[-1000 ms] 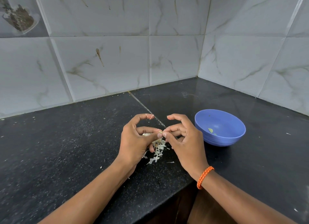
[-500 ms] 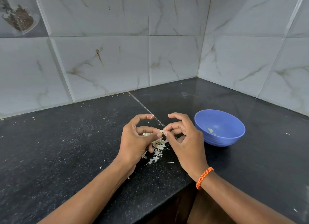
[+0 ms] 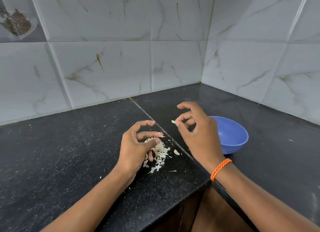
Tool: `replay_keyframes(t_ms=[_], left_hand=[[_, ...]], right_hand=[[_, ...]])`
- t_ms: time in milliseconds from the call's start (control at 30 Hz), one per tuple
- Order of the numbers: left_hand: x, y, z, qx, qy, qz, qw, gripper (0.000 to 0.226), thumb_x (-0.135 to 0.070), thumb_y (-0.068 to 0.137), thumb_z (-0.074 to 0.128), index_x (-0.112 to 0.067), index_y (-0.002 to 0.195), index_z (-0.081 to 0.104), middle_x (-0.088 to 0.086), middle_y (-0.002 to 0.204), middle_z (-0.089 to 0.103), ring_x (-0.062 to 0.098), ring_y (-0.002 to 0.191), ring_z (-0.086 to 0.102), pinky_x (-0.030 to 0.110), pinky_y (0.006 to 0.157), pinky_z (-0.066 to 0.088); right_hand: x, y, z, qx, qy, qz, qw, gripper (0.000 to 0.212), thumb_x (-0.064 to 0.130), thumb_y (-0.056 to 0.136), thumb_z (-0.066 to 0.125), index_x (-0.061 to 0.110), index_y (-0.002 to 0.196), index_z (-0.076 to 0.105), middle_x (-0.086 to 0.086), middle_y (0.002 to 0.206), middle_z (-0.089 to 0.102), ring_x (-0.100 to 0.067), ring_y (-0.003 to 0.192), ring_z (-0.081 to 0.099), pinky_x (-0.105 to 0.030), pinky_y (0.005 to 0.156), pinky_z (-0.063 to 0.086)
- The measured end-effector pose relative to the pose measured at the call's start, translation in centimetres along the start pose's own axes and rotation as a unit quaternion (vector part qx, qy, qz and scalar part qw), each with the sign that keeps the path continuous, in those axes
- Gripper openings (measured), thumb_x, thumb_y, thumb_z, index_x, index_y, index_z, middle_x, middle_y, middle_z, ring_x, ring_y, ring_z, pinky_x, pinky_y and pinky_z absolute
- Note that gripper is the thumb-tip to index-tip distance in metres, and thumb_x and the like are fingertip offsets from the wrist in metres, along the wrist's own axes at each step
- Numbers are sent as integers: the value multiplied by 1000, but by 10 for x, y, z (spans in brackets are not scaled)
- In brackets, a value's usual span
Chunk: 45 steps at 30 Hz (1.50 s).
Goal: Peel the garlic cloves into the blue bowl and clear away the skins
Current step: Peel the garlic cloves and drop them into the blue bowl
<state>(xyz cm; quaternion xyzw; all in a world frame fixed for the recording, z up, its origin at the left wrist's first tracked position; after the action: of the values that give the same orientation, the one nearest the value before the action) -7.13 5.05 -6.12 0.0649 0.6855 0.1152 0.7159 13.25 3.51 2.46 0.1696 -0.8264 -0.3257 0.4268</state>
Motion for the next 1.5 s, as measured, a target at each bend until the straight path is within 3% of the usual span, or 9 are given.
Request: replay_keyframes(t_ms=[300, 467, 633, 933, 1033, 1100, 1267, 1367, 1500], left_hand=[[1, 4, -13, -42, 80, 44, 995, 29, -6, 91, 86, -23, 112, 77, 1, 94, 82, 14, 42, 43, 31, 50, 49], [5, 6, -15, -45, 84, 45, 995, 25, -12, 90, 88, -30, 105, 81, -1, 90, 77, 14, 48, 43, 30, 62, 46], [5, 7, -18, -53, 73, 42, 995, 7, -19, 95, 84, -25, 99, 83, 0, 93, 78, 2, 50, 49, 24, 59, 40], [3, 8, -16, -42, 131, 46, 989, 22, -31, 105, 71, -23, 88, 82, 1, 81, 76, 13, 50, 47, 32, 59, 43], [-3, 16, -9, 19, 254, 76, 964, 23, -37, 101, 75, -27, 80, 76, -8, 69, 67, 6, 54, 48, 31, 62, 43], [-12, 21, -7, 52, 346, 103, 931, 28, -43, 94, 82, -28, 76, 67, -18, 70, 62, 5, 57, 49, 31, 60, 41], [-11, 27, -13, 77, 359, 106, 924, 22, -26, 87, 90, -33, 86, 69, -23, 75, 67, 3, 51, 48, 27, 60, 40], [-7, 29, -22, 42, 370, 108, 922, 11, -35, 94, 83, -38, 85, 77, -25, 80, 70, 0, 58, 54, 28, 61, 40], [-1, 32, -28, 38, 388, 102, 915, 29, -22, 86, 88, -44, 99, 76, -21, 93, 69, 3, 65, 56, 29, 65, 47]], right_hand=[[-58, 36, -40, 68, -45, 113, 990, 19, 14, 90, 75, 29, 101, 71, 11, 73, 78, -5, 64, 66, -30, 72, 52], [-85, 33, -51, 91, -89, 164, 978, 18, 11, 91, 69, 28, 96, 69, 11, 68, 76, -36, 59, 69, -46, 64, 61], [-96, 32, -54, 89, -110, 170, 975, 15, 13, 88, 76, 26, 82, 70, 6, 64, 74, -22, 55, 68, -37, 60, 59], [-96, 37, -45, 127, -153, 163, 966, 36, 0, 95, 55, 30, 92, 76, 8, 85, 75, -21, 86, 70, -38, 80, 56], [-79, 33, -38, 129, -136, 138, 973, 40, -1, 96, 55, 31, 96, 77, 10, 90, 73, -11, 85, 66, -30, 74, 51], [-56, 27, -27, 132, -116, 97, 980, 32, 4, 97, 58, 30, 98, 78, 12, 88, 72, -7, 80, 65, -29, 72, 51], [-3, -1, 19, 188, -178, 18, 966, 14, 28, 100, 62, 28, 92, 73, 11, 86, 67, -13, 79, 63, -39, 70, 56], [6, -19, 54, 236, -215, 9, 948, 34, 41, 102, 62, 21, 74, 63, 5, 86, 54, -17, 75, 56, -37, 61, 42], [4, -30, 88, 283, -207, 4, 937, 22, 10, 95, 70, 32, 95, 65, 8, 103, 47, -15, 79, 51, -28, 54, 31]])
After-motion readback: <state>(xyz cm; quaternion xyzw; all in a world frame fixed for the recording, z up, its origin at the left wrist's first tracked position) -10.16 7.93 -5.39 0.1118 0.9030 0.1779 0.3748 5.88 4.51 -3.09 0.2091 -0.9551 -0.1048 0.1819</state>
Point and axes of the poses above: each hand's wrist, its own y-axis towards the middle knuckle, its own z-axis out of the palm, x = y × z, the point moved 10 cm from there along y, towards the middle knuckle
